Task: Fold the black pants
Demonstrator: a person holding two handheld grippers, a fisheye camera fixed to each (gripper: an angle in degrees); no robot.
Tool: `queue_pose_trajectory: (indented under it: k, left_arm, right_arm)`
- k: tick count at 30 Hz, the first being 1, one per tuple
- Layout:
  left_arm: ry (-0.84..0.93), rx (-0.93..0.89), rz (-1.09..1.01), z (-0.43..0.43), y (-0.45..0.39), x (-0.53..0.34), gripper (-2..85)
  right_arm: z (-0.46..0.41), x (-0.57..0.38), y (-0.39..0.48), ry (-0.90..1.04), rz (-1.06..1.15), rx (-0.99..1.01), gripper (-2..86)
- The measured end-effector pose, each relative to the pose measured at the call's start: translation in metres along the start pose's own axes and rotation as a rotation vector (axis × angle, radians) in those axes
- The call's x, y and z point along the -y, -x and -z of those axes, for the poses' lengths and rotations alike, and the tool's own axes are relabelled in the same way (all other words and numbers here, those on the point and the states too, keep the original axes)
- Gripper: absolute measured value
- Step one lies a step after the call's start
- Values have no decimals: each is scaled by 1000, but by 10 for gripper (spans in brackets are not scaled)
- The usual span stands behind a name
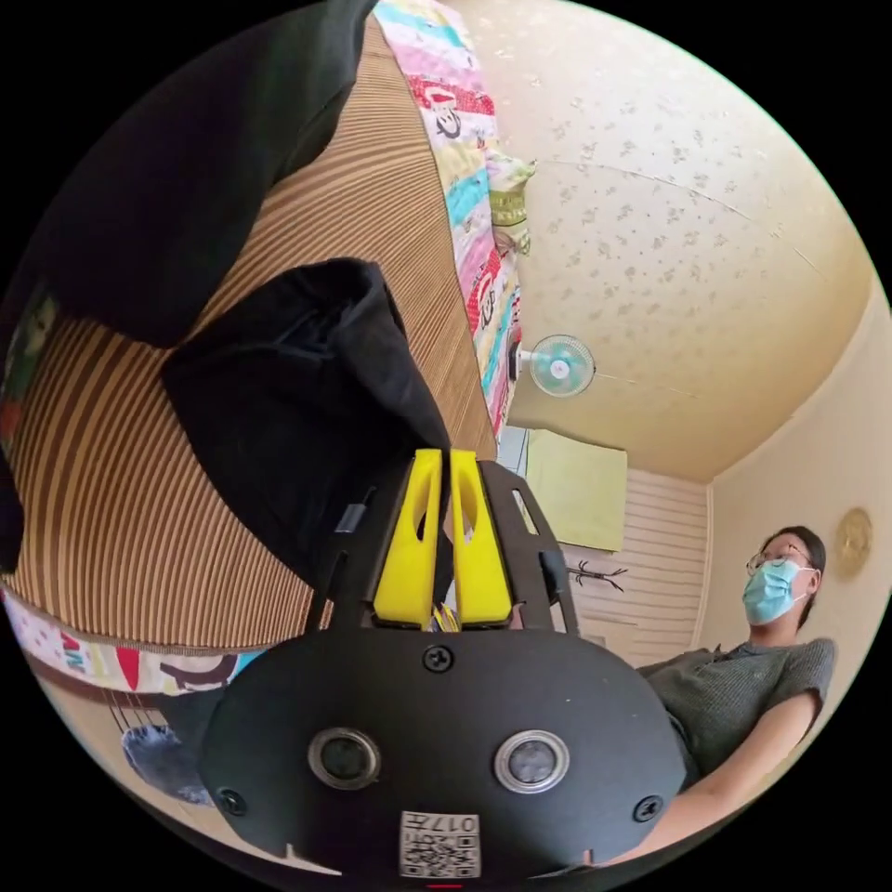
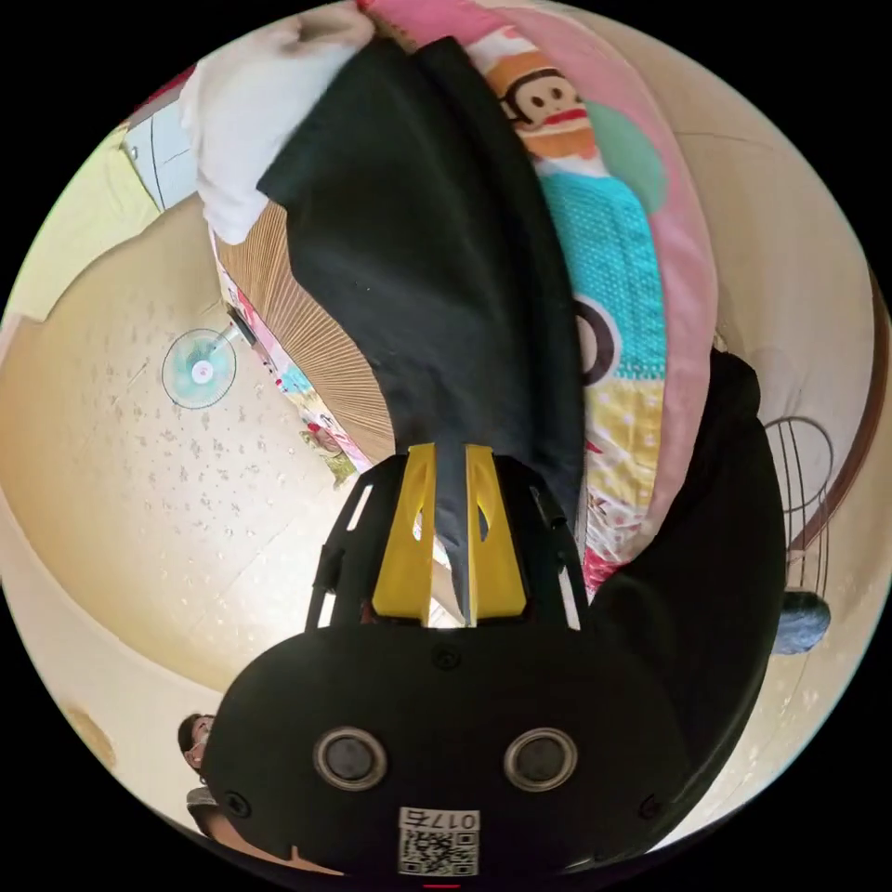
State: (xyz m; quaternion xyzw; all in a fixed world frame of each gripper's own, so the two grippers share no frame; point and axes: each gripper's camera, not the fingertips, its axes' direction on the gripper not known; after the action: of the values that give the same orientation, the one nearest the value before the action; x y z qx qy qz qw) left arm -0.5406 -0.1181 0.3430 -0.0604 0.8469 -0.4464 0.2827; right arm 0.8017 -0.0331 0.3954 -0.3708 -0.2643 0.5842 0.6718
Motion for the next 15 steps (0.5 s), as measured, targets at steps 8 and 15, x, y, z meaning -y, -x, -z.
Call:
queue_pose_trajectory:
  k: [8,15]
  left_arm:
    - [-222,161,459,-9,67,-43,-8]
    - [-71,358,390,-18,28,-8,-8]
  right_arm:
    - [5,8,-8,-189,-106,36,102]
    - [40,34,12,-402,-31,-131,117]
